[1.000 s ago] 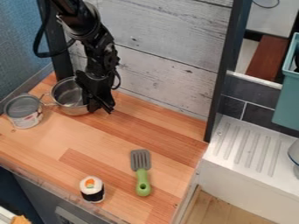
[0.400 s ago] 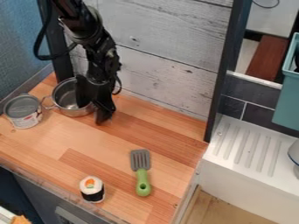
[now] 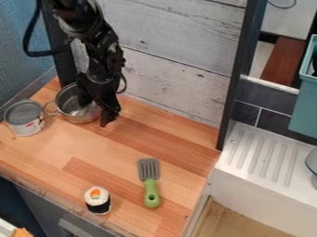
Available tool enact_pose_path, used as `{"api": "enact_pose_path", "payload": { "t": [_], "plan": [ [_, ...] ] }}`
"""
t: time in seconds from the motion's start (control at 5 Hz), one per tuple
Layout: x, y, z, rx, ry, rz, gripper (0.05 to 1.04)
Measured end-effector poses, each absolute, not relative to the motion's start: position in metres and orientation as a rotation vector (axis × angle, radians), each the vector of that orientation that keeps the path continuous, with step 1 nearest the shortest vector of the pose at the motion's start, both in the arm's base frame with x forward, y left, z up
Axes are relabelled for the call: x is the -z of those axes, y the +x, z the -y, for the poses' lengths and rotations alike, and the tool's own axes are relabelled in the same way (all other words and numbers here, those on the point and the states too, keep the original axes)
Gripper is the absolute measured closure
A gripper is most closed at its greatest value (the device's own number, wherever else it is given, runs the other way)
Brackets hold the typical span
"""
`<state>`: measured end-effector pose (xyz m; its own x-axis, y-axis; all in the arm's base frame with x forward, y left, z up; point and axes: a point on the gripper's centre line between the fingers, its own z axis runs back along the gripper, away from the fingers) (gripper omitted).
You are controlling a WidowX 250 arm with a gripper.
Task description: Move the silver pot to the top left side of the table
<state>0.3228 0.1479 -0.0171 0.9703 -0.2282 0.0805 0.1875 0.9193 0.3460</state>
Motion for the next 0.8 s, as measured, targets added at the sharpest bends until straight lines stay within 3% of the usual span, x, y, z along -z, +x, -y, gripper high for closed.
{"api": "enact_pose_path", "payload": {
  "t": [0.4, 0.8],
  "plan": [
    [-0.029, 0.308, -0.143, 0.225, 0.389, 0.206, 0.084],
    [-0.031, 0.308, -0.143, 0.223, 0.391, 0.214, 0.084]
  ]
}}
